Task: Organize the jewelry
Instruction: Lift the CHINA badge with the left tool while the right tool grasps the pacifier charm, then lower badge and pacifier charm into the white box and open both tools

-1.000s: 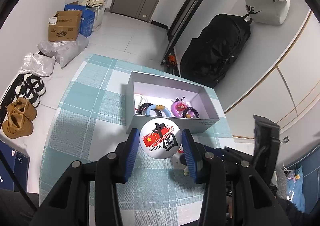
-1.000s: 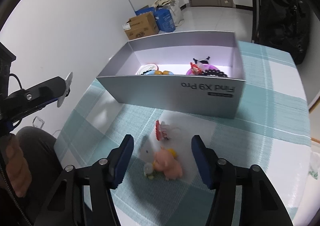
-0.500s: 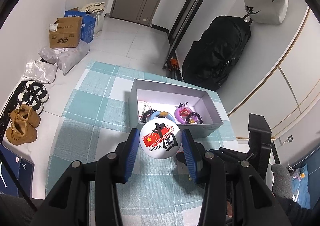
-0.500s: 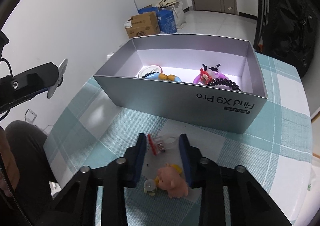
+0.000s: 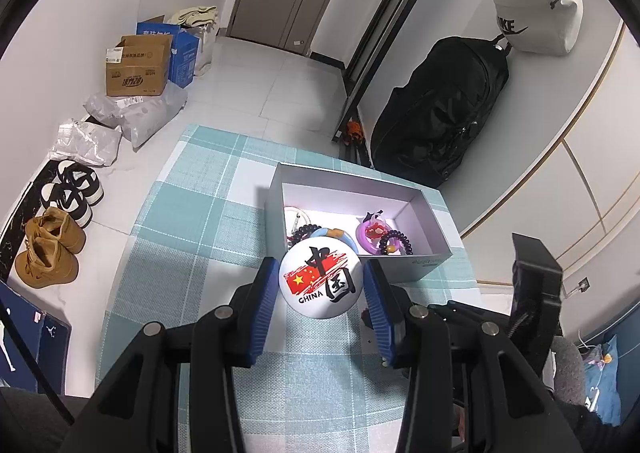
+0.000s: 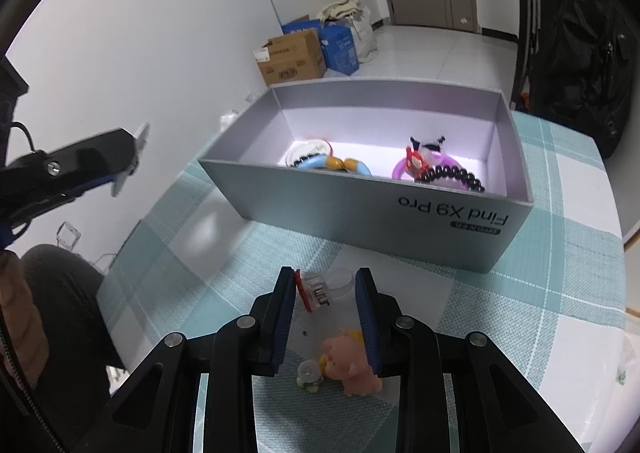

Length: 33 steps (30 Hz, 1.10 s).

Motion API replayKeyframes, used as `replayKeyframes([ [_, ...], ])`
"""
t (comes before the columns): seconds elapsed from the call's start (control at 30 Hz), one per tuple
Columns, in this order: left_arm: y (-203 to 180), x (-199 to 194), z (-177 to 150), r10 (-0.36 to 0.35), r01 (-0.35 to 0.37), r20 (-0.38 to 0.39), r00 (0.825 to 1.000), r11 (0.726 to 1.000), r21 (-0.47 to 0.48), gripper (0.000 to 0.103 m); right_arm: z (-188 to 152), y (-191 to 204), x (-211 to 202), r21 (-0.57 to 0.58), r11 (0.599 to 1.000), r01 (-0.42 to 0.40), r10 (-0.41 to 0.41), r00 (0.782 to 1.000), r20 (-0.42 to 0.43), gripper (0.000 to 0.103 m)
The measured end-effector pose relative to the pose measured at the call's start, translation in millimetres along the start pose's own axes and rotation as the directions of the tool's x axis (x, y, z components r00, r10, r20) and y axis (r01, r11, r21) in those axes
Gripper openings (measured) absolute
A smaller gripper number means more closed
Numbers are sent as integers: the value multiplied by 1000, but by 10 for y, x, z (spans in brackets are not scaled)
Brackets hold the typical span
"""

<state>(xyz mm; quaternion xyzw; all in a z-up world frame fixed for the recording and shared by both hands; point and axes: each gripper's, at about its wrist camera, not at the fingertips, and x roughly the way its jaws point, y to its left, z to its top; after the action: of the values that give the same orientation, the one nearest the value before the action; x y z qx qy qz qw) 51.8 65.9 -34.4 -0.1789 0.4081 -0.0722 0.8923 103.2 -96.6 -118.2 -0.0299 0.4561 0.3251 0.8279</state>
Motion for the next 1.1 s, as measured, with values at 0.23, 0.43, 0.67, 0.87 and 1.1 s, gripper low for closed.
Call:
replayKeyframes([
  [0.23,-50,31,81,2,-2,2,1000,1000,14,38,82,-123,-206,65,997,-44,39,997,72,29],
  [0.43,-109,95,223,-7,7,11,1000,1000,21,38,205,-142,-408,58,997,-52,43,988,146,29],
  [0.67,-181,284,329,-11,12,-16,1000,999,36,38,379,-187,-430,42,997,-60,51,982,180,29],
  [0.87,-207,482,461,-10,13,-45,999,997,71,38,521,-240,-366,31,998,-62,56,985,166,29],
  [1.1,-198,672,559,-23,28,-72,997,997,66,38,718,-305,-314,7,998,-54,52,984,171,29],
])
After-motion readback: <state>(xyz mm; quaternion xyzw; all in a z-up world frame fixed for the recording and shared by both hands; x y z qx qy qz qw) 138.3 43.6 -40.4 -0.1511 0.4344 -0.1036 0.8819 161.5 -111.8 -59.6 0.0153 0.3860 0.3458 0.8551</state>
